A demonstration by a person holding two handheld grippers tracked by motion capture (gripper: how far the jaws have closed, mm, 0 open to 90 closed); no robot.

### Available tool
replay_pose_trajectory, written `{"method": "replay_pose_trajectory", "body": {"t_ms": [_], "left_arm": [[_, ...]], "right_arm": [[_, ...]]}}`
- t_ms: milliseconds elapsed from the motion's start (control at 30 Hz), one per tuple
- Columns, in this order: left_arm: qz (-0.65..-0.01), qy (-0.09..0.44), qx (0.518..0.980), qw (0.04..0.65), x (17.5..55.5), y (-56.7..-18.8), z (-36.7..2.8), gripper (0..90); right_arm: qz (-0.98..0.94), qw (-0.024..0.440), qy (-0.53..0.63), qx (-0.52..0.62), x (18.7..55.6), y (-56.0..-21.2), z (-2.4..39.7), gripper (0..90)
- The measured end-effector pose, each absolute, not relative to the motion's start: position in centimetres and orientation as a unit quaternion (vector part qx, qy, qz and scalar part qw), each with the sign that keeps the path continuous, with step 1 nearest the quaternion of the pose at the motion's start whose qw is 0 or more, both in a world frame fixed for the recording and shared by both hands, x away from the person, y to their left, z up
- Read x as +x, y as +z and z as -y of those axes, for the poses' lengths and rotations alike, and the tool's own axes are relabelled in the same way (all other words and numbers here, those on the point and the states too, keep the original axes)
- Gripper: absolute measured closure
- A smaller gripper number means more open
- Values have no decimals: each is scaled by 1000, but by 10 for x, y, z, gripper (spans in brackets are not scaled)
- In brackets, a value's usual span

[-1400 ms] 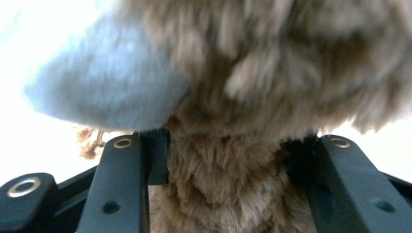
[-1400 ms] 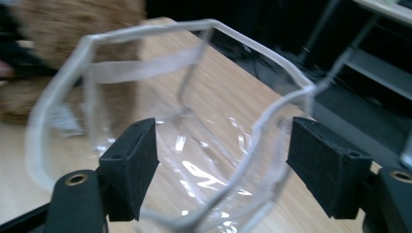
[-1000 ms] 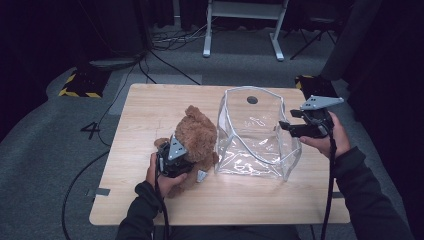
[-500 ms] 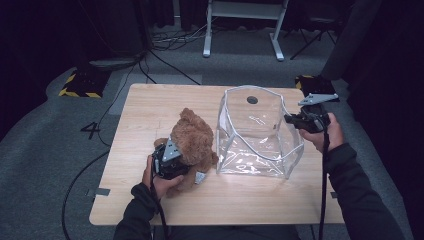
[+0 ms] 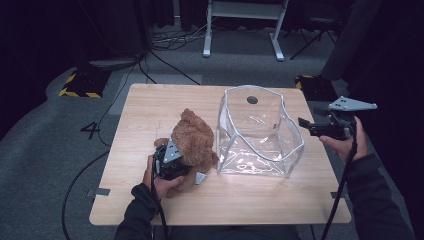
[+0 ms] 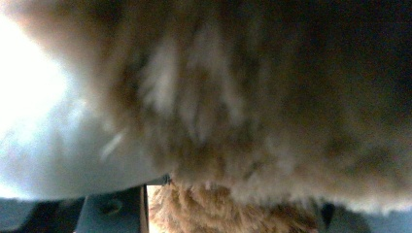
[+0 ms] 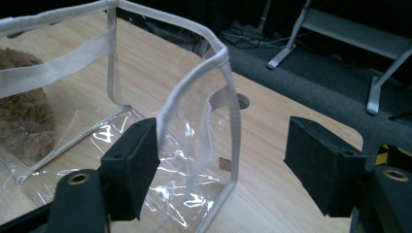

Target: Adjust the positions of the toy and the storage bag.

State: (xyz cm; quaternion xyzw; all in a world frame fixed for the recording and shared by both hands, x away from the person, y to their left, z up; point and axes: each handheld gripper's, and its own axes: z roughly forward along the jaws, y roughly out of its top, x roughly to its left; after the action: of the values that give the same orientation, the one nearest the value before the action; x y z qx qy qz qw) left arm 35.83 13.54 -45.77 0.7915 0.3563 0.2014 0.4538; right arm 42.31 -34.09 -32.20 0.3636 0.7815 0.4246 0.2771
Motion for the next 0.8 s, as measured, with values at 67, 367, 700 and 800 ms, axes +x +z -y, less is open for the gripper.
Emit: {"method": "replay_pose_trajectory", "body": {"t_ms": [67, 367, 700, 800], "left_arm": [[-357, 201, 790, 456, 358, -458, -136, 504], [-363, 194, 785, 464, 359, -458, -136, 499], [-356, 198, 791, 456, 358, -458, -137, 499], [-356, 196, 791, 457, 358, -458, -137, 500]], "right_arm": [[-776, 278, 434, 363, 418, -324, 350, 238], [-782, 272, 439, 348, 394, -363, 377, 214], [-810, 244, 385, 369, 382, -438, 376, 217], [-815, 219, 369, 389, 380, -467, 379, 215]]}}
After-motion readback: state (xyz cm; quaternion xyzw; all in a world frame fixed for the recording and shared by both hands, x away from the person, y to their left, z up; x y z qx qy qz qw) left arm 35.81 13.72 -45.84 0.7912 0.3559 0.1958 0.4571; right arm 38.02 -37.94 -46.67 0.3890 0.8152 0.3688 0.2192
